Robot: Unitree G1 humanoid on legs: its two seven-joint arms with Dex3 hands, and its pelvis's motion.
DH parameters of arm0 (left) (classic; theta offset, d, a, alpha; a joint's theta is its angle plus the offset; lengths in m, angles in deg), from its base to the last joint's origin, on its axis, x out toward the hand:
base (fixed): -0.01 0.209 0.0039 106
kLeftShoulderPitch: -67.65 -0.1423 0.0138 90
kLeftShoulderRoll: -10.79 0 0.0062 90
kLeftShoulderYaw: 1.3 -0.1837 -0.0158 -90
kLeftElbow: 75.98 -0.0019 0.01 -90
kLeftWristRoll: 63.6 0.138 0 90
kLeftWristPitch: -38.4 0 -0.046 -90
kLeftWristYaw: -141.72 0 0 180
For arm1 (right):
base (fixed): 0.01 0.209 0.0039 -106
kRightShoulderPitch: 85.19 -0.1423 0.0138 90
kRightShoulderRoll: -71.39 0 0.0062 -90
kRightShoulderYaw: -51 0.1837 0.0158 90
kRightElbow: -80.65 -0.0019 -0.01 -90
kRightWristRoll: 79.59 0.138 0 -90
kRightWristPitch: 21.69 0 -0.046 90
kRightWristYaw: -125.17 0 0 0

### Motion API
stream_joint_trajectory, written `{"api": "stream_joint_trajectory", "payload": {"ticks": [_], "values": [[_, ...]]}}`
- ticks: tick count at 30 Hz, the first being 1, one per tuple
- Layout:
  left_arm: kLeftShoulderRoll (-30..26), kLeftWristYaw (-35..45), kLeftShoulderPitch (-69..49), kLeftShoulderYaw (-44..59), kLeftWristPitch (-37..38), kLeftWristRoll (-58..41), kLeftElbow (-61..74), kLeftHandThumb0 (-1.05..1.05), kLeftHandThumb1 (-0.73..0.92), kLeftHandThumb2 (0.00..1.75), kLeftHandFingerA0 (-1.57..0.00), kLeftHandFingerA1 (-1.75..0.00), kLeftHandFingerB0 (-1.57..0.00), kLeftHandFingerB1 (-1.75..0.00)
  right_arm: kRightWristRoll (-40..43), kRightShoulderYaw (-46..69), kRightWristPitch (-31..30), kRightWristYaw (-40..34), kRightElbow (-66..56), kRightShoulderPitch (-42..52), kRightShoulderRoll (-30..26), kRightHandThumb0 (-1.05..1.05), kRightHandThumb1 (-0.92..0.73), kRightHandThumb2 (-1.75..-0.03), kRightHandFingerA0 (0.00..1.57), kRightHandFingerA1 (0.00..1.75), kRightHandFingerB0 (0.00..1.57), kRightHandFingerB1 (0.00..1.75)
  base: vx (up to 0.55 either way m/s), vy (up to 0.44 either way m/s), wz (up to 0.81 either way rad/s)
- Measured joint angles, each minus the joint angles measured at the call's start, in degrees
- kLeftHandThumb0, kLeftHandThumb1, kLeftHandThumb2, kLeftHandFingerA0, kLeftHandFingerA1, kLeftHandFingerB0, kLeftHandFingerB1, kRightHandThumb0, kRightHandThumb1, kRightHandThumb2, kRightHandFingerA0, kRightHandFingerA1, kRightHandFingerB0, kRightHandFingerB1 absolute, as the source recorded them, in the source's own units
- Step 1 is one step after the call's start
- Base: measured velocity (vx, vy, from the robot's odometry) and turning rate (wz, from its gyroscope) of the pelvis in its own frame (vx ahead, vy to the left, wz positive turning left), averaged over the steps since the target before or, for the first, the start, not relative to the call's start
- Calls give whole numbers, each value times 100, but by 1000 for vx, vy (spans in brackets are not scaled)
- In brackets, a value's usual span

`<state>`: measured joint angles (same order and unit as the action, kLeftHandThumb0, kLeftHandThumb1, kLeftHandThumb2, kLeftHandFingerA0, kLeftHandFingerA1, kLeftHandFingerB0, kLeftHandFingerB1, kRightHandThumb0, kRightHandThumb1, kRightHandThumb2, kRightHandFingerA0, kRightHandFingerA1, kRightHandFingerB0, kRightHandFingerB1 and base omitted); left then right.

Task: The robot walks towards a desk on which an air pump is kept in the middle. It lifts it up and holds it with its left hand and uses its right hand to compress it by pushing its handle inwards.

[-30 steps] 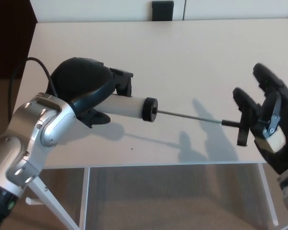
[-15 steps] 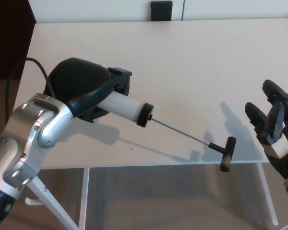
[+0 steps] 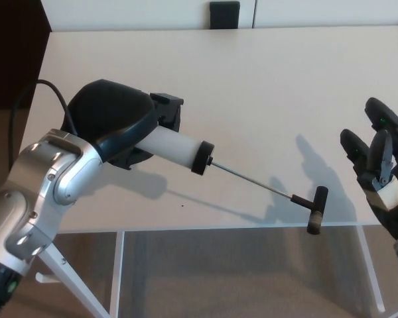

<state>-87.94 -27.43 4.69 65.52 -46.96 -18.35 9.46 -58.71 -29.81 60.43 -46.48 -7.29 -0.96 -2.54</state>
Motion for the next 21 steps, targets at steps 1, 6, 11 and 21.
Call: {"api": "stream_joint_trajectory", "payload": {"ticks": [1,6,11,21], "values": [[1,0,0,0,0,1,0,-15,75,51,-73,-174,-53,-143,3,10,0,1,-45,-2,7,-88,-77,-111,9,33,9,23,0,0,0],[6,-2,0,1,2,-15,-1,-26,63,82,-100,-141,-64,-115,15,20,-1,9,-151,-3,27,-84,-79,-112,7,29,7,21,0,0,0],[33,-7,0,48,-1,-51,-7,-11,81,60,-69,-172,-58,-135,58,20,-4,42,-204,24,79,-83,-80,-112,6,28,7,21,0,0,0],[50,-32,6,209,-1,-108,-248,-11,79,62,-84,-169,-65,-138,222,-14,-7,153,-386,204,279,-84,-81,-112,4,27,10,21,0,0,0]]}}
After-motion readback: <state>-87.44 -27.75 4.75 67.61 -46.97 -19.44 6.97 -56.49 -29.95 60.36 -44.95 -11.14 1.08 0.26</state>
